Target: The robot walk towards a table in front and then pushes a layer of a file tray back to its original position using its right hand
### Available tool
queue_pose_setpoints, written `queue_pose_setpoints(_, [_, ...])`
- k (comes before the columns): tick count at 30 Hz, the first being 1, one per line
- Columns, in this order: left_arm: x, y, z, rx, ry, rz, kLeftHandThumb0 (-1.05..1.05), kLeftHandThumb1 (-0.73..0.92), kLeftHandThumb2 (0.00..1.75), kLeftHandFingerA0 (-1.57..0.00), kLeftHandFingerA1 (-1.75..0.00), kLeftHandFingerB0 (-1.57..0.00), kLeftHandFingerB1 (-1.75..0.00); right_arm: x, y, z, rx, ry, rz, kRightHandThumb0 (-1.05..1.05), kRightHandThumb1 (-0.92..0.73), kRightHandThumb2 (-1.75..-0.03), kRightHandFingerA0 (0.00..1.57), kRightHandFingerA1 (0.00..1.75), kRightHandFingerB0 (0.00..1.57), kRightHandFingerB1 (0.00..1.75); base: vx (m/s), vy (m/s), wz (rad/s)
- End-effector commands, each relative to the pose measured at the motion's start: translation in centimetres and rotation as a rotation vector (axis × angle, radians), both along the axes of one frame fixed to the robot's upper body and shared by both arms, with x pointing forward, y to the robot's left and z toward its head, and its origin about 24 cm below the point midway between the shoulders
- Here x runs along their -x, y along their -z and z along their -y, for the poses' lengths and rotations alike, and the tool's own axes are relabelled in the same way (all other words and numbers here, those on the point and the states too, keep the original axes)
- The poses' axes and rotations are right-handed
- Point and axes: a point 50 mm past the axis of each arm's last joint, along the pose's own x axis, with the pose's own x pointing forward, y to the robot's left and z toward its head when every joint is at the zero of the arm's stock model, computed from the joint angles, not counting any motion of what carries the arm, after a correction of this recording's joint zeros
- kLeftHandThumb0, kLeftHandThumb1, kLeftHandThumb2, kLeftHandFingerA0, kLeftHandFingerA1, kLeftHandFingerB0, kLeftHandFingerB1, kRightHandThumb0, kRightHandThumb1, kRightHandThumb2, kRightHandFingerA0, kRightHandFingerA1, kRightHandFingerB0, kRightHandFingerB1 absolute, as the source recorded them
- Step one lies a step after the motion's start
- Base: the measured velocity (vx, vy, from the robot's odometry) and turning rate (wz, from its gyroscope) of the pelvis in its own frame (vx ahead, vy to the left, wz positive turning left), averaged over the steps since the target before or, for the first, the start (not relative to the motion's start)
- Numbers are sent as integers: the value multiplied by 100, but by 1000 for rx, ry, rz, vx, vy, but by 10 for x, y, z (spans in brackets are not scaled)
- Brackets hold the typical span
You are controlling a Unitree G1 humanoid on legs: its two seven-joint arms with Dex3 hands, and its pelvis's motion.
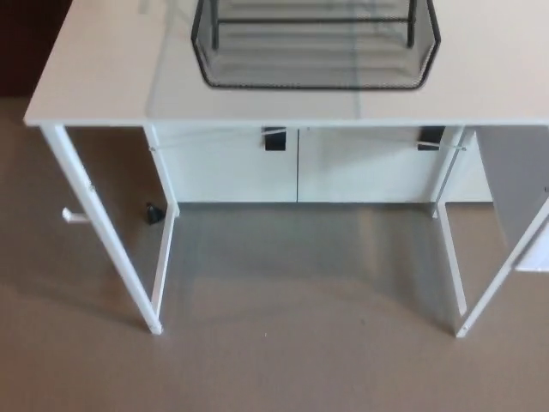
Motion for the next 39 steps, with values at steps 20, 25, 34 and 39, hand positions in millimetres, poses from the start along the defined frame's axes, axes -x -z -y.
queue_pose_setpoints(20, [-2, -4, -7, -29, 26, -23, -22, 61, 58, -52, -40, -40, -35, 9, -2, -4, 27, -47, -16, -73, -39, -85, 60, 73, 52, 65, 228, 22, -6])
queue_pose_setpoints(25, [0, -5, -6, -23, 42, -27, -22, 62, 58, -50, -40, -39, -35, 11, -1, -5, 2, -33, -19, -71, -50, -55, 63, 70, 58, 59, 168, -139, 8])
queue_pose_setpoints(34, [-3, -3, -7, -50, 86, -27, -24, 62, 59, -51, -40, -40, -35, 10, 1, -5, 10, -38, -22, -80, -42, -83, 65, 76, 59, 68, 29, 90, -8])
queue_pose_setpoints(39, [-7, -5, -7, -66, 109, -31, -25, 61, 59, -53, -40, -40, -35, 8, 1, -7, 5, -52, -21, -81, -43, -84, 62, 74, 57, 66, 64, 118, -1])
